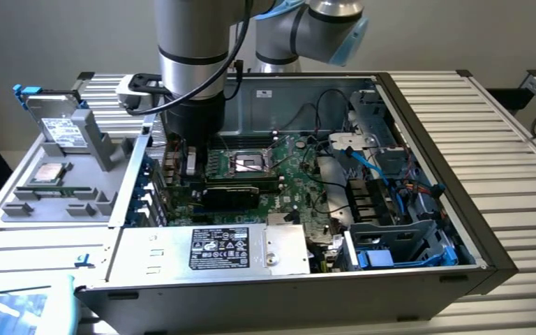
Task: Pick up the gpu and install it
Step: 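Press down on the gpu until it lock into place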
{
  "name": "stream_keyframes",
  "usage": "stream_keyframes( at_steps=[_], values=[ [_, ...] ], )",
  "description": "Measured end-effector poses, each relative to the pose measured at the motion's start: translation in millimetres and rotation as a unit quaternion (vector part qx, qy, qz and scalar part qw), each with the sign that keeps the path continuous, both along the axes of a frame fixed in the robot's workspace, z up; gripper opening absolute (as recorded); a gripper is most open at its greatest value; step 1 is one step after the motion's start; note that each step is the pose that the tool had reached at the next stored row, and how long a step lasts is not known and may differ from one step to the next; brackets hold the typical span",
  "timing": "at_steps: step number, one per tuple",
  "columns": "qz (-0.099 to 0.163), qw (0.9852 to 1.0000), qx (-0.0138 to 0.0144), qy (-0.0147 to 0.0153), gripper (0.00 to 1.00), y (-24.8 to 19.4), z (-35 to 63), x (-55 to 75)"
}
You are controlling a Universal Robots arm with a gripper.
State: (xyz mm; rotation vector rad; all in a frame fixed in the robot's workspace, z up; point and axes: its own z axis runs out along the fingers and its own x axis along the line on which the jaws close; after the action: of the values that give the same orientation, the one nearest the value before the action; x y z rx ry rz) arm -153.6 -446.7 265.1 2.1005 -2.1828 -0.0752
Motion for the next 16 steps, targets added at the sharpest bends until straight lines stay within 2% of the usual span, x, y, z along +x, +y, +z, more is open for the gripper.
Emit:
stream_keyframes(
  at_steps=[15, 16],
  values=[
    [0.000, 1.0000, 0.0003, 0.0001, 0.14, 1.2, -0.8, 0.0],
    [0.000, 1.0000, 0.0010, -0.0004, 0.14, 1.4, -1.9, 0.2]
  ],
)
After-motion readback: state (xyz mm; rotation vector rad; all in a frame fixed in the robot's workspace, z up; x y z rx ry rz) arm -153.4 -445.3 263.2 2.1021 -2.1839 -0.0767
